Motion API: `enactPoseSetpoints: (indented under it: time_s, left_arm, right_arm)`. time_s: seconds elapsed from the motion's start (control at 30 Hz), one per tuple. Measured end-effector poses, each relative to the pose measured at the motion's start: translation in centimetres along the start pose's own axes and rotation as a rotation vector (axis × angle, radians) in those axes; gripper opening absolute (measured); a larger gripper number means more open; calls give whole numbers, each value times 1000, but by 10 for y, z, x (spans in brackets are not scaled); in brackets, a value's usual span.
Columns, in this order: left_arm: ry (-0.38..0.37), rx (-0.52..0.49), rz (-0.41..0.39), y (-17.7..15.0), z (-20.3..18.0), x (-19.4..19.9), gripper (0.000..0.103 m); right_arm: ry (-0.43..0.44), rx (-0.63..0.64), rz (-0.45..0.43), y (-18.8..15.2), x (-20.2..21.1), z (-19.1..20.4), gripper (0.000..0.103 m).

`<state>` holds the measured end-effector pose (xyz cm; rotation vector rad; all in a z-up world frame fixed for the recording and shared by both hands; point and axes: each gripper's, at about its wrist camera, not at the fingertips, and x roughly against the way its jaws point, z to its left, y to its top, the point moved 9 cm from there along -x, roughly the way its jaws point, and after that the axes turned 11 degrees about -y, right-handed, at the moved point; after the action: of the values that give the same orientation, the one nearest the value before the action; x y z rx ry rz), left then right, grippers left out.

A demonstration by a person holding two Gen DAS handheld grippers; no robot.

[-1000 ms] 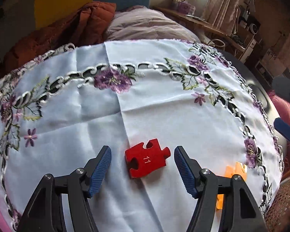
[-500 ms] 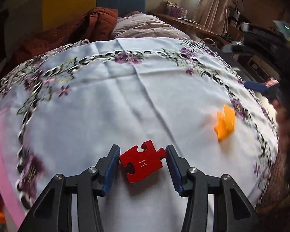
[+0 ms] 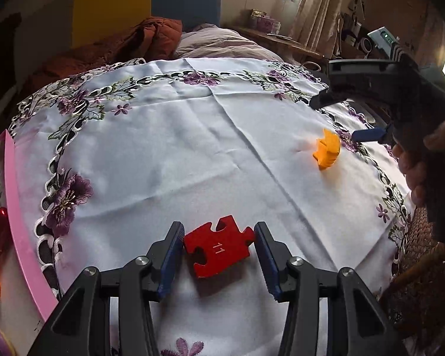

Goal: Organize rigid objects
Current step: 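Lift the puzzle piece with the left gripper while the right gripper grasps the orange cheese piece, then carry the puzzle piece into the tray and open the left gripper while the right holds the orange piece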

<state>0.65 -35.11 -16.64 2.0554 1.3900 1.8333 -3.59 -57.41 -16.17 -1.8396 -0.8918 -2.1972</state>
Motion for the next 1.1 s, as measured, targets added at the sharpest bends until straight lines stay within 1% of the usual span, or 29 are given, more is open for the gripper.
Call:
enactPoseSetpoints:
  time_s: [0.1,0.13,0.17,0.2,0.23,0.3,0.37,0.43,0.47,0.5,0.53,0.57,0.7,0.83,1.1]
  left_arm:
    - [-8,9,-2,-2,1,3,49]
    - [-9,12,-3,-3,1,4,49]
    - [-9,14,-4,-3,2,5,49]
    - [-9,17,-6,-4,2,6,49]
    - [-10,19,-7,-5,3,7,49]
    - [-11,22,-11,-6,3,10,49]
    - [-10,26,-20,-7,4,15,49]
    - [-12,26,-35,-6,4,21,49]
    - [-9,23,-44,-5,4,25,49]
    - [-8,22,-52,-5,4,28,49]
    - [-9,24,-59,-4,4,32,49]
    - [-10,28,-64,-4,4,35,49]
    - [-14,39,-86,-3,4,46,49]
    - [-21,46,-114,-1,2,60,49]
    - [-20,111,-173,3,14,95,49]
  right_arm:
    - [-30,20,10,-5,-6,1,92]
    - [-46,41,11,-6,-8,2,83]
    - [-63,71,14,-7,-11,5,57]
    - [-93,118,32,-10,-16,9,39]
    - [-108,157,59,-15,-22,13,29]
    - [-116,235,43,-16,-22,26,27]
    - [-68,310,30,-18,-19,48,27]
    - [-72,384,9,-19,-20,62,27]
    - [-60,417,8,-22,-23,70,27]
    - [-47,433,12,-24,-25,75,28]
    - [-52,449,2,-25,-25,77,28]
    - [-52,457,-1,-25,-25,78,28]
    - [-12,423,15,-23,-26,72,28]
    - [-25,442,3,-24,-27,73,29]
    - [-33,463,-12,-22,-26,75,29]
